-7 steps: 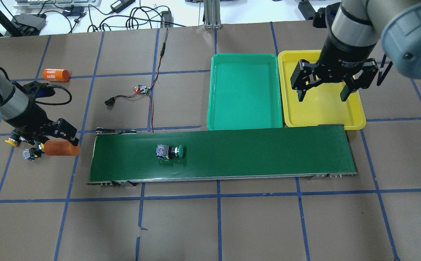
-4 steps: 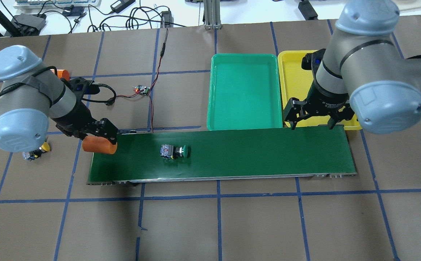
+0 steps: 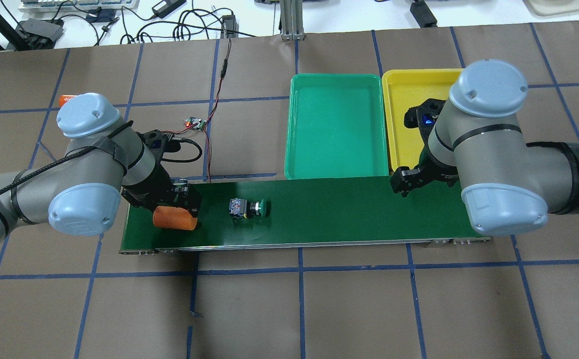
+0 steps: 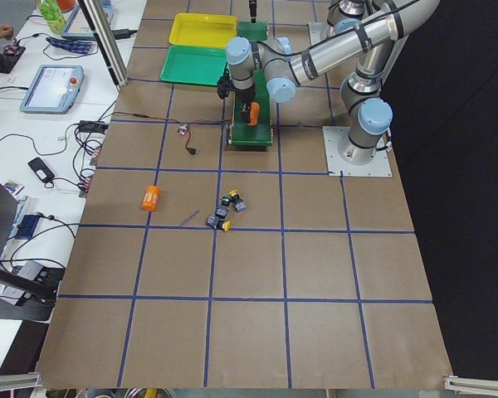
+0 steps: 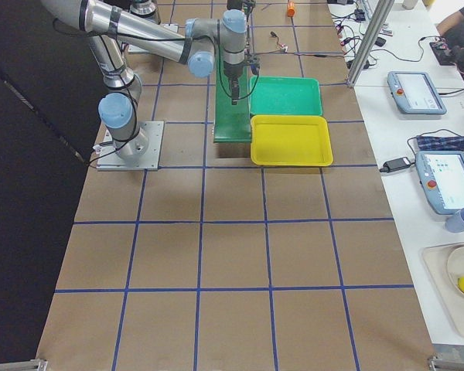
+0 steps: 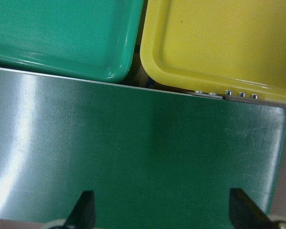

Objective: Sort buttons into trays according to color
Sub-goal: 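Grasp a yellow-capped button with left gripper while right waits at belt end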

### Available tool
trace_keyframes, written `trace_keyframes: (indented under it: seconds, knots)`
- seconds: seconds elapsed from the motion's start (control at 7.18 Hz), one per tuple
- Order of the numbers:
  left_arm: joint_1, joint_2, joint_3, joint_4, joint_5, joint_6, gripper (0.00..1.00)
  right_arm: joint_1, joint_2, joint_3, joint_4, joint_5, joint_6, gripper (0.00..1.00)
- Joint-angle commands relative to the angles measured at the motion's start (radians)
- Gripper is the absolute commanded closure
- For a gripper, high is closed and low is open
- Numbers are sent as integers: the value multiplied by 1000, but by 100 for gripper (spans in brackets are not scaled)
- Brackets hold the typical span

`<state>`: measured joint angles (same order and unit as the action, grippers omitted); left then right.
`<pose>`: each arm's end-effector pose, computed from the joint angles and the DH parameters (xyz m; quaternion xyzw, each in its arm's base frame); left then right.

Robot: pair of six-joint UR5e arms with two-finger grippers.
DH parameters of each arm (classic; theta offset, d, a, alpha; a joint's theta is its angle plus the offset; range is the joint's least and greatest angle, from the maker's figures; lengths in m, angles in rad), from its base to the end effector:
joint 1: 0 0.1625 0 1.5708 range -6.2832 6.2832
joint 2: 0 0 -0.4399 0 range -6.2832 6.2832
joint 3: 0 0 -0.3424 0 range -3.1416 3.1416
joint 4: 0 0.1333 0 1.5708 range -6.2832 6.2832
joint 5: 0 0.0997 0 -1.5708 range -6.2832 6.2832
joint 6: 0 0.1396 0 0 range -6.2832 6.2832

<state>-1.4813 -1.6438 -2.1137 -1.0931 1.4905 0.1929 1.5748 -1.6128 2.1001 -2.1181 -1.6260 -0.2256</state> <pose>-0.1090 -0.4025 0.2519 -0.0487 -0.9956 -0.0627 0.0494 0.1272 -0.3914 0.3085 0.1136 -0.9927 0.0267 0.0307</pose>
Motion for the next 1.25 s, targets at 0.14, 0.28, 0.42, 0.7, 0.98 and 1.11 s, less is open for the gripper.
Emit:
trace_keyframes:
  seconds: [0.14, 0.28, 0.42, 0.7, 0.98, 1.11]
  knots:
    - [65, 21, 64, -8, 5, -69, 0, -1, 62, 20, -111, -8, -169, 0]
    - [117, 19, 93, -40, 7, -64, 0, -1, 112, -1, -99, -15, -175, 0]
    - [200, 9, 112, -42, 16, -31, 0, 1, 122, -29, -91, -15, -176, 0]
    - [408, -49, 148, -30, 25, 133, 0, -1, 123, -37, -100, -3, -207, 0]
    - [585, -158, 192, -25, 19, 285, 0, -2, 96, -26, -103, 5, -408, 0]
    - [620, -213, 207, 83, 24, 290, 0, -2, 70, -16, -94, 5, -517, 0]
